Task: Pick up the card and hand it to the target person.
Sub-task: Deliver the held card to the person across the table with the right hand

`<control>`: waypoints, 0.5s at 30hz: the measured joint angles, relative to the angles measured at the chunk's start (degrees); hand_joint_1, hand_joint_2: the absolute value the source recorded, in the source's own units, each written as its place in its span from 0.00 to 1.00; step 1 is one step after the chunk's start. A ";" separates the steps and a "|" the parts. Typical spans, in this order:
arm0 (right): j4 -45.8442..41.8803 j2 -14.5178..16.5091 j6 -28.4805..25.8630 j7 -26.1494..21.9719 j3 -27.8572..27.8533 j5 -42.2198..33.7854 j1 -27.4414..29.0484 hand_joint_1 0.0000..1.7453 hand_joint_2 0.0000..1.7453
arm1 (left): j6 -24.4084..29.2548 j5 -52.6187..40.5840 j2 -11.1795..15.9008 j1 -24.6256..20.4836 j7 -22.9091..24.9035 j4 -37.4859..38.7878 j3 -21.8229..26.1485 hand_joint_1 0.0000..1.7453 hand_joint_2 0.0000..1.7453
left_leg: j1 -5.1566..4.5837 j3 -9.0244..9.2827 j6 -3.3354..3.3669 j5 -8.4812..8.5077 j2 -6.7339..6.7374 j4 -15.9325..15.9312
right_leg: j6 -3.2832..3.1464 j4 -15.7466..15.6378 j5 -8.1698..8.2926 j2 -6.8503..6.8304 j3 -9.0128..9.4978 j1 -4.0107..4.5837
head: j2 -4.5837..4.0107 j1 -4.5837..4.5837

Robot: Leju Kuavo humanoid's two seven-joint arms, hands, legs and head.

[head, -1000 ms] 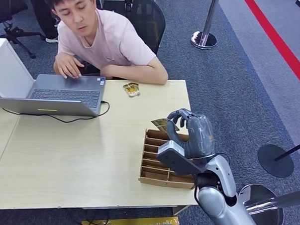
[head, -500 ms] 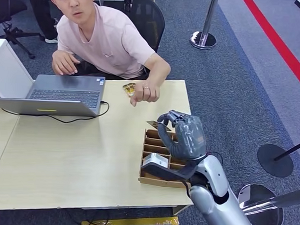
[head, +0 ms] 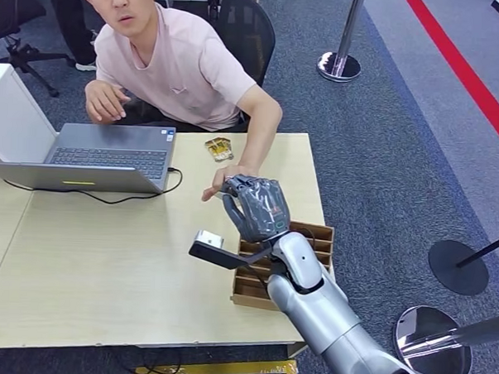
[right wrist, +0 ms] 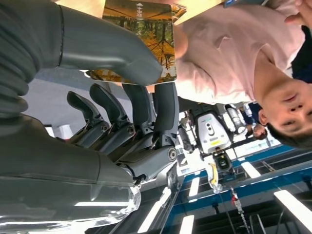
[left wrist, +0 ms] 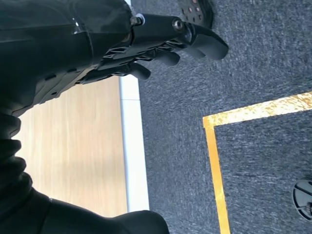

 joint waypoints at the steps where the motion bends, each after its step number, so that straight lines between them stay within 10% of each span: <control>1: 1.61 0.42 -0.37 0.07 0.04 -0.01 -0.85 0.90 1.00 | -0.02 -0.01 0.00 0.00 -0.01 0.00 -0.02 0.00 1.00 | 0.00 0.00 0.00 0.00 0.00 0.00 | 0.00 0.00 0.00 0.00 0.00 0.00 | 0.00 0.00; 15: 13.29 2.84 -2.54 0.04 0.09 -1.31 -6.32 0.90 1.00 | -0.04 -0.66 0.02 0.02 -0.78 0.00 -0.22 0.00 1.00 | 0.00 0.01 0.00 0.00 -0.01 0.00 | 0.00 0.00 0.00 -0.01 0.00 0.00 | 0.01 0.00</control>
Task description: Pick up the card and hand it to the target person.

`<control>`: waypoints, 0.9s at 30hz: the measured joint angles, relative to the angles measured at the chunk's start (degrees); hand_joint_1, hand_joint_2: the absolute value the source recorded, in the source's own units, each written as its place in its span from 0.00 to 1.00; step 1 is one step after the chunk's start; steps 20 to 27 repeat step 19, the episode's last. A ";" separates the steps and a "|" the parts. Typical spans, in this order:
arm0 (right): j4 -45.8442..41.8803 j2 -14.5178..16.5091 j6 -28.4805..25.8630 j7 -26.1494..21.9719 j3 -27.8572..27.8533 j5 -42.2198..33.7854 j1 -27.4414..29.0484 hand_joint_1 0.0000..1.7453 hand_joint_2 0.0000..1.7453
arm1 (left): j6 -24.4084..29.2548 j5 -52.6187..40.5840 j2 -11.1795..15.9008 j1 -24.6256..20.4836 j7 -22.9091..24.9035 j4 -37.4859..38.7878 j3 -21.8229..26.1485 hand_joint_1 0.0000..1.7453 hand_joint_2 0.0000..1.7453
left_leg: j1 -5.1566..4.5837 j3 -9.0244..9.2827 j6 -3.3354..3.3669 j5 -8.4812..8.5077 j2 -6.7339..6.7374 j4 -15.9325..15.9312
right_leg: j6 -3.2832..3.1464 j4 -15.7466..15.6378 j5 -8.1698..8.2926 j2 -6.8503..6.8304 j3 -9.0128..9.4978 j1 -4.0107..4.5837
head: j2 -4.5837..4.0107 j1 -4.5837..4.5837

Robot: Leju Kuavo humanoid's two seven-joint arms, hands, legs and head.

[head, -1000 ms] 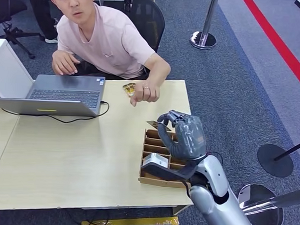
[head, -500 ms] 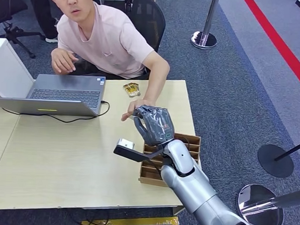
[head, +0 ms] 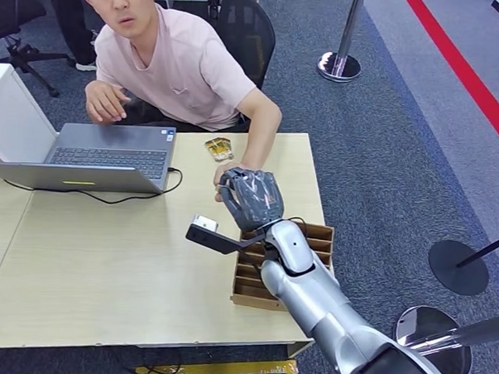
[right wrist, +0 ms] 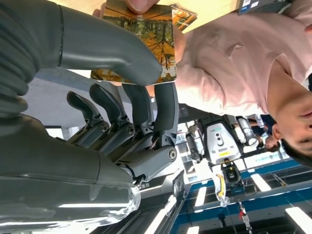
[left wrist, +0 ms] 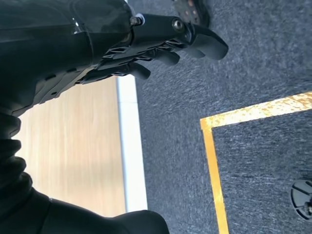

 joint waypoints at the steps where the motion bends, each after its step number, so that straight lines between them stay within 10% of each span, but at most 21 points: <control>1: 0.27 0.00 -0.09 0.00 0.00 -0.04 -0.06 0.90 1.00 | 0.01 -0.04 0.00 0.00 -0.06 0.00 -0.08 0.00 1.00 | 0.00 0.00 0.00 0.00 0.00 0.00 | 0.00 0.00 0.00 0.00 0.00 0.00 | 0.00 0.01; 2: 0.51 0.00 -0.14 0.00 0.00 -0.08 -0.10 0.90 1.00 | 0.01 -0.04 0.00 0.00 -0.08 0.00 -0.19 0.00 1.00 | 0.00 0.00 0.00 0.00 0.00 0.00 | 0.00 0.00 0.00 0.00 0.00 0.00 | 0.00 0.01; 6: 1.27 0.00 -0.23 0.00 0.00 -0.11 -0.20 0.00 1.00 | 0.01 -0.09 0.00 0.00 -0.09 0.00 -0.43 0.00 1.00 | 0.00 0.00 0.00 0.00 0.00 0.00 | 0.00 0.00 0.00 0.00 0.00 0.00 | 0.00 0.00; 10: 1.96 0.02 -0.24 0.00 0.00 -0.22 -0.33 0.00 1.00 | 0.35 -0.23 0.00 0.00 -0.06 0.00 -0.49 0.00 0.00 | 0.00 0.00 0.00 0.00 0.00 0.00 | 0.00 0.00 0.00 0.00 0.00 0.00 | 0.01 0.00; 27: 2.40 -0.07 -1.20 -0.69 -0.75 -3.58 -0.77 0.00 1.00 | 1.25 0.06 0.04 0.01 0.26 0.00 -0.49 0.00 0.00 | 0.00 0.00 0.00 0.00 0.00 0.00 | 0.00 0.00 0.00 0.00 0.00 0.00 | -0.01 0.00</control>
